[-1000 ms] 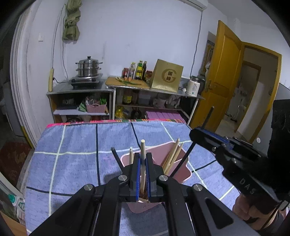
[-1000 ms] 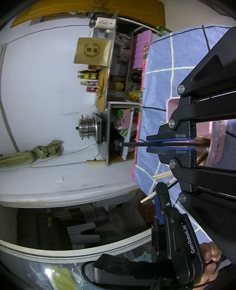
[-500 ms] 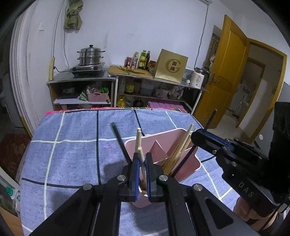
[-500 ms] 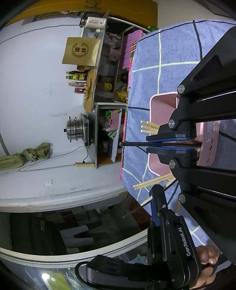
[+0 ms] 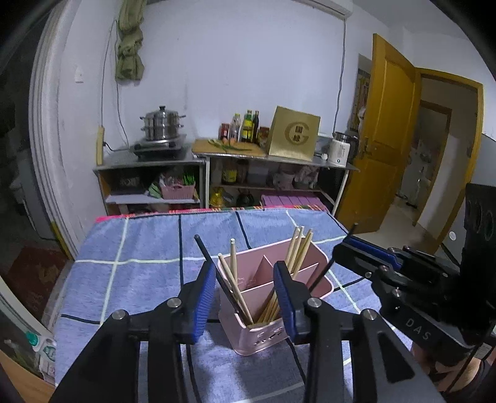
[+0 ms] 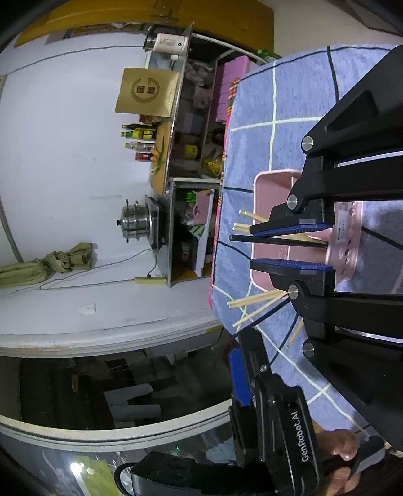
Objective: Organize utensils
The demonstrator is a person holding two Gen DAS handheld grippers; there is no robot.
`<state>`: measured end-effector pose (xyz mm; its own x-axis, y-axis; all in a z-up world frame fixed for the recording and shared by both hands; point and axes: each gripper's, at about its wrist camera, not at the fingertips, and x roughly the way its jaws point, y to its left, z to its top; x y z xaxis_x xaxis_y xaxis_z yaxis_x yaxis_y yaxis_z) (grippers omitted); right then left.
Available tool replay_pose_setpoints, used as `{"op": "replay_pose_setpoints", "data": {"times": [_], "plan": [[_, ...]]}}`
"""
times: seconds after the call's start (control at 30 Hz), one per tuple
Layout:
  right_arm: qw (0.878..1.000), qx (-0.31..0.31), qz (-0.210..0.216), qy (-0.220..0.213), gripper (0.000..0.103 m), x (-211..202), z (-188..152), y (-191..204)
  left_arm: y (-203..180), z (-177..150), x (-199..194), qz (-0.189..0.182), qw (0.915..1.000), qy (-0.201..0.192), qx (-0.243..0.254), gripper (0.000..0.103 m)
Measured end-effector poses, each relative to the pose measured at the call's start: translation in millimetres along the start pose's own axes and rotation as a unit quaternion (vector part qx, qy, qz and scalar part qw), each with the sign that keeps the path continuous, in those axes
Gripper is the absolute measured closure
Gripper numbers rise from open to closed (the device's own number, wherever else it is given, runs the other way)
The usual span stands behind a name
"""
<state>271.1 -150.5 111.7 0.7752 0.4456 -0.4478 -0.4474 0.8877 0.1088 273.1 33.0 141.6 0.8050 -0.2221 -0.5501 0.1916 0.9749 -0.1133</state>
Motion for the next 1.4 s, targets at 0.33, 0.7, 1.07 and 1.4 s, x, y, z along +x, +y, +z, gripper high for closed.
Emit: {"op": "replay_pose_setpoints", "data": {"times": [0.33, 0.7, 1.07, 1.4], "plan": [[1.000, -0.010, -0.006, -0.022, 0.082, -51, -17, 11, -25, -26, -55, 0.021, 0.9988, -0.042, 0.017, 0.063], [0.999, -0.020, -0.018, -0.031, 0.082, -91, -61, 26, -45, -82, -80, 0.039, 0.9979, -0.049, 0.014, 0.063], [0.999, -0.015, -0.029, -0.023, 0.082, -117, -112, 35, -66, -146, -95, 0.048, 0.9973, -0.054, 0.018, 0.063], [0.999, -0.023, -0.036, -0.005, 0.082, -129, -152, 47, -79, -191, -103, 0.047, 0.9974, -0.051, 0.018, 0.063]]}}
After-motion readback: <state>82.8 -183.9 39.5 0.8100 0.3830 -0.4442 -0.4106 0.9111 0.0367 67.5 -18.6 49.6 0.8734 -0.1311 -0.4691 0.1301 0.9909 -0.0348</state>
